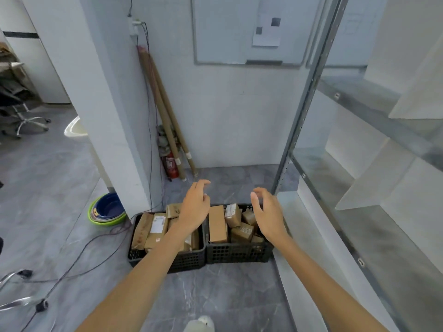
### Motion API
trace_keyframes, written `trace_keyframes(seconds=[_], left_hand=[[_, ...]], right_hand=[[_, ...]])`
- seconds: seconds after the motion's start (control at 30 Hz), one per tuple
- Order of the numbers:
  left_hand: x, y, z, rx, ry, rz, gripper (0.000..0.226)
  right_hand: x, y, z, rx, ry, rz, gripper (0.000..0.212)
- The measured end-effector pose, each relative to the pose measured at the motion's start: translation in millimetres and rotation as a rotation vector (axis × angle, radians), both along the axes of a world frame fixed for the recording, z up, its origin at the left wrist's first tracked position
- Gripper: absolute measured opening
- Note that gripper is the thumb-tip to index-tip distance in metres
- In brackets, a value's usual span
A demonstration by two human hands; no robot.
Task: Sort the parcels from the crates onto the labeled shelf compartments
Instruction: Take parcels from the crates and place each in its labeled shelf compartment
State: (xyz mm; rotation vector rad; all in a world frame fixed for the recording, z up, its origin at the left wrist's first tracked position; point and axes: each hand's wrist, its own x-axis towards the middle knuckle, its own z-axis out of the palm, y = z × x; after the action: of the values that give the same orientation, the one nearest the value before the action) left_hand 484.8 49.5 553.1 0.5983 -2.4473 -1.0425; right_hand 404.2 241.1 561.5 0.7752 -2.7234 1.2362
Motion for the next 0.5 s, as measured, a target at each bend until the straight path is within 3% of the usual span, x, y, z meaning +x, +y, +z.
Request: trace_keyframes(seconds=[0.5], left_hand=[[-194.5, -142.2, -89.5, 0.135, -0.288, -0.138, 0.036]], right_hand=[[-178.7, -135.4, -101.9, 0.208, -0.386, -0.089, 0.036]])
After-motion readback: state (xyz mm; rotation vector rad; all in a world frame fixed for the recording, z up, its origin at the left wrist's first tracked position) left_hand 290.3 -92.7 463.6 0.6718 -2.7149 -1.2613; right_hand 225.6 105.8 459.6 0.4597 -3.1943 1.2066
